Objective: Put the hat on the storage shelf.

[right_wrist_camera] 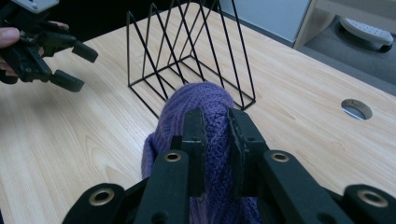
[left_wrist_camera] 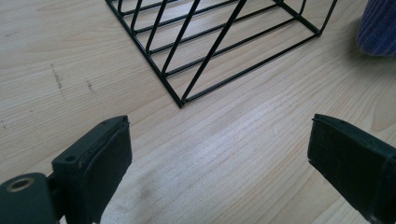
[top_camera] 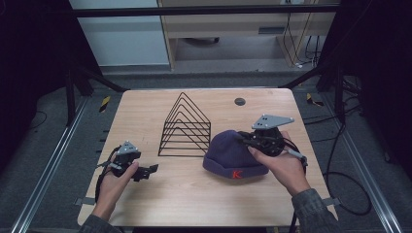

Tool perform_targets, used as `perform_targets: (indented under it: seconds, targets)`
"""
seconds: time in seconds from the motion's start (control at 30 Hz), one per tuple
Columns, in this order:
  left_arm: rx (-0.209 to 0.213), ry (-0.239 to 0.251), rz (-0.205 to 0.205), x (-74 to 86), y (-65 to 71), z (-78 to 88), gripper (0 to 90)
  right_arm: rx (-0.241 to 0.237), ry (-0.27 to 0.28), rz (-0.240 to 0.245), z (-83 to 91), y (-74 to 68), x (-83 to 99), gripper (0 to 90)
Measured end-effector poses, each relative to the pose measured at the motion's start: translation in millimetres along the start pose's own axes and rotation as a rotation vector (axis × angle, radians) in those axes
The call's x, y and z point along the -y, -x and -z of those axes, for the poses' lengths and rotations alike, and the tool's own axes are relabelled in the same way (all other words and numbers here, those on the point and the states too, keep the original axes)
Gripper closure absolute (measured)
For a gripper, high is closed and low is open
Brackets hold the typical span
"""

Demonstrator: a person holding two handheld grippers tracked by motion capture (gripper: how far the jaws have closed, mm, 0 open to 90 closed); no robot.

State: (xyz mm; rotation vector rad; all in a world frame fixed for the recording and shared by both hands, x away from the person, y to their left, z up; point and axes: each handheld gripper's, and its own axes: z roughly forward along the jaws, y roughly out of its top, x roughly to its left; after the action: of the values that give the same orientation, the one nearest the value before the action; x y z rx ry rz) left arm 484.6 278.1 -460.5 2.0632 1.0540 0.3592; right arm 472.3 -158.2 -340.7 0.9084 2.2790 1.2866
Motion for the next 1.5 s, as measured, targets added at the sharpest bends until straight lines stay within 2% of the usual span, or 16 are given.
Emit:
perform_targets:
  seconds: [0.17, 0.2, 0.27, 0.33, 0.37, 0.47, 0.53, 0.57, 0.6, 0.67, 0.73, 0.77, 0.93, 1.07, 1.13, 1.5]
  targets:
    - [-0.003, 0.017, -0.001, -2.2, 0.9, 4.3, 6.0, -0.008, 0.023, -0.015, 0.6, 1.4, -0.9, 78.1]
    - [-0.008, 0.041, 0.002, -4.3, 1.6, 8.6, 5.8, 0.0, 0.022, -0.021, 0.5, 2.9, -1.3, 78.2]
    - [-0.011, 0.049, -0.002, -5.8, 2.3, 10.9, 5.7, 0.002, 0.027, -0.023, 1.9, 4.3, -2.4, 78.2]
    - [-0.022, 0.059, -0.028, -9.9, 4.5, 14.9, 5.6, 0.002, 0.027, -0.026, 2.9, 5.0, -3.5, 78.2]
    - [-0.034, 0.091, -0.037, -15.9, 7.2, 21.4, 5.7, 0.009, 0.03, -0.02, 6.0, 6.2, -7.2, 78.2]
    - [-0.03, 0.123, -0.031, -24.3, 9.3, 28.6, 5.6, 0.018, 0.042, -0.009, 11.5, 7.1, -15.3, 78.2]
    - [-0.021, 0.152, -0.047, -40.3, 11.6, 39.4, 5.6, 0.028, 0.045, -0.002, 14.9, 8.1, -21.2, 78.2]
    - [-0.021, 0.152, -0.047, -40.3, 11.6, 39.4, 5.5, 0.028, 0.045, -0.002, 14.9, 8.1, -21.2, 78.2]
    - [-0.03, 0.155, -0.064, -52.0, 13.3, 44.6, 5.5, 0.034, 0.049, 0.002, 17.8, 9.4, -27.4, 78.2]
    - [-0.028, 0.15, -0.074, -57.7, 14.3, 46.7, 5.5, 0.034, 0.051, 0.004, 18.9, 10.5, -30.5, 78.2]
    - [-0.01, 0.145, -0.1, -73.9, 19.2, 50.0, 5.3, 0.041, 0.056, 0.003, 21.3, 14.4, -40.5, 78.2]
    - [-0.01, 0.145, -0.1, -73.9, 19.2, 50.0, 5.3, 0.043, 0.06, 0.004, 21.7, 15.6, -44.0, 78.2]
    - [0.026, 0.141, -0.126, -94.8, 27.8, 50.5, 5.1, 0.045, 0.081, -0.011, 22.2, 18.4, -58.9, 78.2]
    - [0.033, 0.146, -0.153, -113.8, 34.6, 54.4, 5.1, 0.056, 0.098, 0.005, 22.6, 18.5, -79.8, 78.2]
    - [0.033, 0.14, -0.165, -120.1, 36.2, 54.9, 5.1, 0.058, 0.102, 0.009, 22.9, 18.1, -88.3, 78.2]
    - [0.046, 0.162, -0.169, -141.9, 42.1, 60.7, 8.0, 0.067, 0.133, 0.027, 25.0, 15.4, -126.6, 78.2]
